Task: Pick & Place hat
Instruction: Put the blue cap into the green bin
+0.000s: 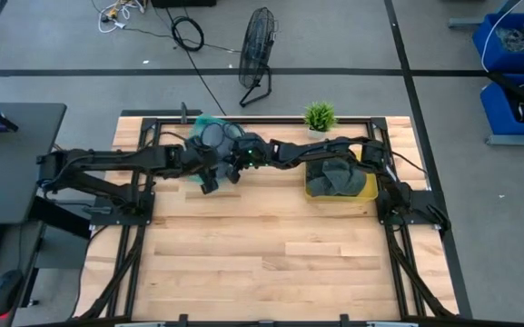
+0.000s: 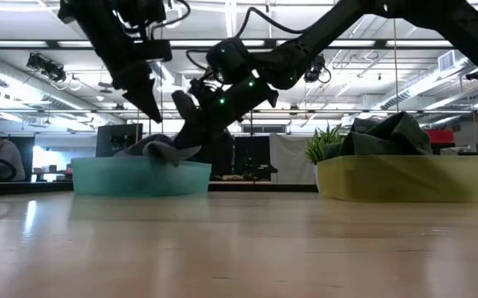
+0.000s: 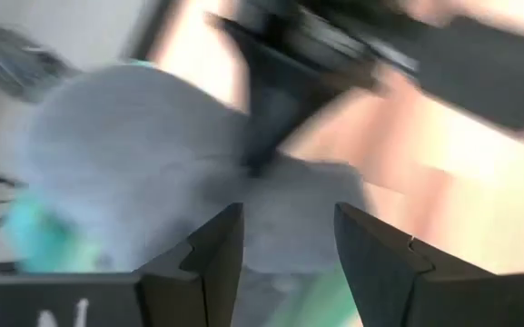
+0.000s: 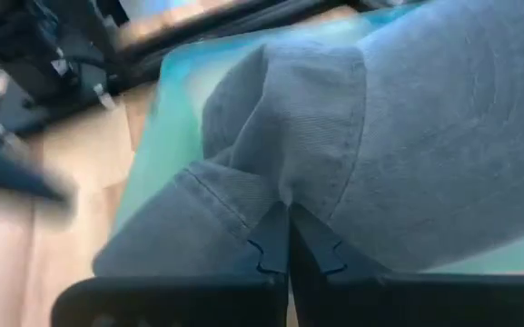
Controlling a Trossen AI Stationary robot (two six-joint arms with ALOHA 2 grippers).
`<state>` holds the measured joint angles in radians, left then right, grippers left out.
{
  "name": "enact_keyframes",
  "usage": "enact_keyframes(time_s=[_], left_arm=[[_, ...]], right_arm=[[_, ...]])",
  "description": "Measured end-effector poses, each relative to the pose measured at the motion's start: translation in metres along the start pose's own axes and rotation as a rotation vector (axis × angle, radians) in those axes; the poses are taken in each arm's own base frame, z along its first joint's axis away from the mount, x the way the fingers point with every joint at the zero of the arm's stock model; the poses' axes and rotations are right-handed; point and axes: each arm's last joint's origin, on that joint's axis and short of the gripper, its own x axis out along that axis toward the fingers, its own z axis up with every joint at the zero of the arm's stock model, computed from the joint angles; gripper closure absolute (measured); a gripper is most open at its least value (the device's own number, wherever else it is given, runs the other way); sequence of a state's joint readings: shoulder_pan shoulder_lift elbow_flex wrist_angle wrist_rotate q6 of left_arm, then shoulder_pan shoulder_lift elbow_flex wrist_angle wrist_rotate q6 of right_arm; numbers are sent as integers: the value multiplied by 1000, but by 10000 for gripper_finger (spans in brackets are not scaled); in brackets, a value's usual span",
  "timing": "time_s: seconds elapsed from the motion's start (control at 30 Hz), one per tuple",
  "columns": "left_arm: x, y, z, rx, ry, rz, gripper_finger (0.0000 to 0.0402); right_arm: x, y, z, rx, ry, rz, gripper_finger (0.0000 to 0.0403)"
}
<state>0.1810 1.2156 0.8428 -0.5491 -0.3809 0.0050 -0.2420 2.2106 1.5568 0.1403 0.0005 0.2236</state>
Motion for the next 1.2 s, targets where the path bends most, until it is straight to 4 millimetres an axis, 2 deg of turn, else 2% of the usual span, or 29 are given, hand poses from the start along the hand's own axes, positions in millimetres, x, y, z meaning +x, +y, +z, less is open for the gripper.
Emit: enact_keyframes(time_s=[0.2, 0.43, 0.57, 0.83, 0.97, 1.07, 1.2], left_arm=[[10, -12, 6, 65, -34, -134, 225], [22, 1, 0, 27, 53, -29, 225], [24, 12, -2, -25, 74, -3, 225], [28, 31, -17, -145, 224, 55, 225], [30, 40, -18, -185, 232, 75, 225], [36, 47, -20, -233, 251, 78, 225], [54, 50, -25, -226, 303, -33, 225]], right_arm=[[-7, 3, 23, 4, -170, 55, 401], [-6, 4, 20, 4, -141, 99, 393], [-6, 4, 18, -5, -124, 89, 369], [-7, -4, 21, -19, -126, 83, 296], [-11, -3, 26, -19, -141, 84, 259], [-21, -1, 33, -34, -136, 82, 240], [-50, 5, 56, -87, -137, 75, 234]])
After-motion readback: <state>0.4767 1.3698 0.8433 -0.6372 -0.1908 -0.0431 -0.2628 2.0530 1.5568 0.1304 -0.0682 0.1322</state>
